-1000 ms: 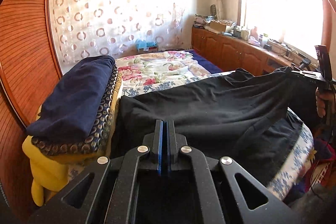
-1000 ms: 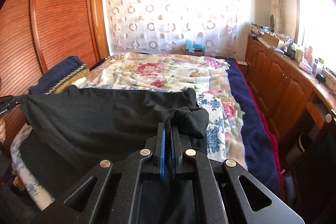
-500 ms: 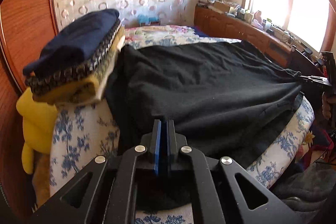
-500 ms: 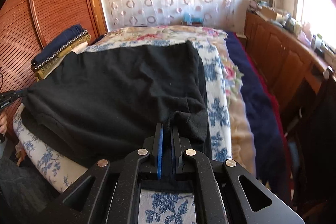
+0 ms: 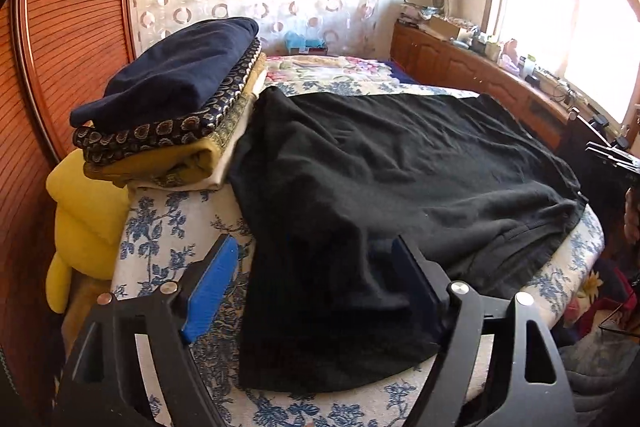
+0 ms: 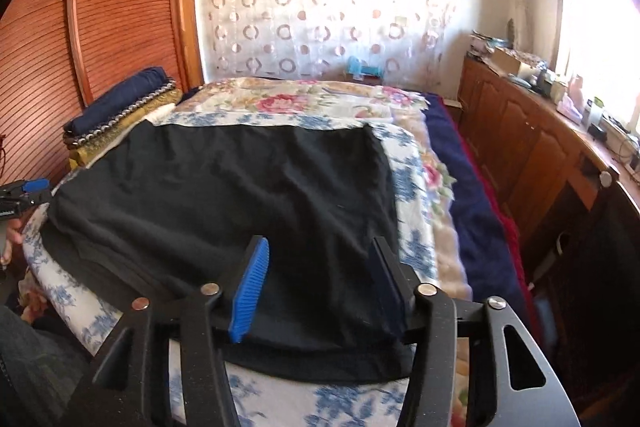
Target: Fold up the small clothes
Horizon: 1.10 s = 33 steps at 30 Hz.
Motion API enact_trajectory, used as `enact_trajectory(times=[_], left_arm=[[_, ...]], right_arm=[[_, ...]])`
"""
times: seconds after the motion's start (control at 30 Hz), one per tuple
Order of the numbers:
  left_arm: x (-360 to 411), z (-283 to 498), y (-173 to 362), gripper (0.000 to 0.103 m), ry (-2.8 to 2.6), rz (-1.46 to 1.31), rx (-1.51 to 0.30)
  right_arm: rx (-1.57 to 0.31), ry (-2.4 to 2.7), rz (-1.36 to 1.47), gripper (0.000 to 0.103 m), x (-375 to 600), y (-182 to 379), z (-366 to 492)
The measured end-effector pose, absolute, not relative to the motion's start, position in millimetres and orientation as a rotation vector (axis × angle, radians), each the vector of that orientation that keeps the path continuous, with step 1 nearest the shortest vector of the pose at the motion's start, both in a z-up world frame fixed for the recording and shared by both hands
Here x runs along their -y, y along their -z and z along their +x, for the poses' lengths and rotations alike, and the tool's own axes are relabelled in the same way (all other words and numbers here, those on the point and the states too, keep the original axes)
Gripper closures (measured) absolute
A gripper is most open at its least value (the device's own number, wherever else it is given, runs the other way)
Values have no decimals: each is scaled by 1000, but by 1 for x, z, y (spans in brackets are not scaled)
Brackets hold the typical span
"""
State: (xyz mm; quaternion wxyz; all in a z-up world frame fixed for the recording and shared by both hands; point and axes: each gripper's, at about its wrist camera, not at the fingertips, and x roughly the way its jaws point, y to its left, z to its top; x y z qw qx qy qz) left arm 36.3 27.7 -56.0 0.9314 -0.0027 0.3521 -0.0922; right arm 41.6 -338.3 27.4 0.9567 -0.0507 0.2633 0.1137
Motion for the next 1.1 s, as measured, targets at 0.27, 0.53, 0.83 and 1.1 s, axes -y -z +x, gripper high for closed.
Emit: enact_trajectory(times=[0.27, 0.53, 0.83, 1.1], left_arm=[[-29, 38, 67, 22, 156, 3, -748], [-32, 36, 73, 22, 130, -1, -750], [-36, 35, 75, 22, 131, -29, -748], [-56, 34, 69, 22, 117, -131, -701]], right_arm=[[-577, -336, -113, 40, 285, 2, 68], [-669, -394, -143, 40, 243, 38, 111], [-725, -369, -235, 23, 225, 54, 128], [-744, -346, -230, 12, 224, 59, 143]])
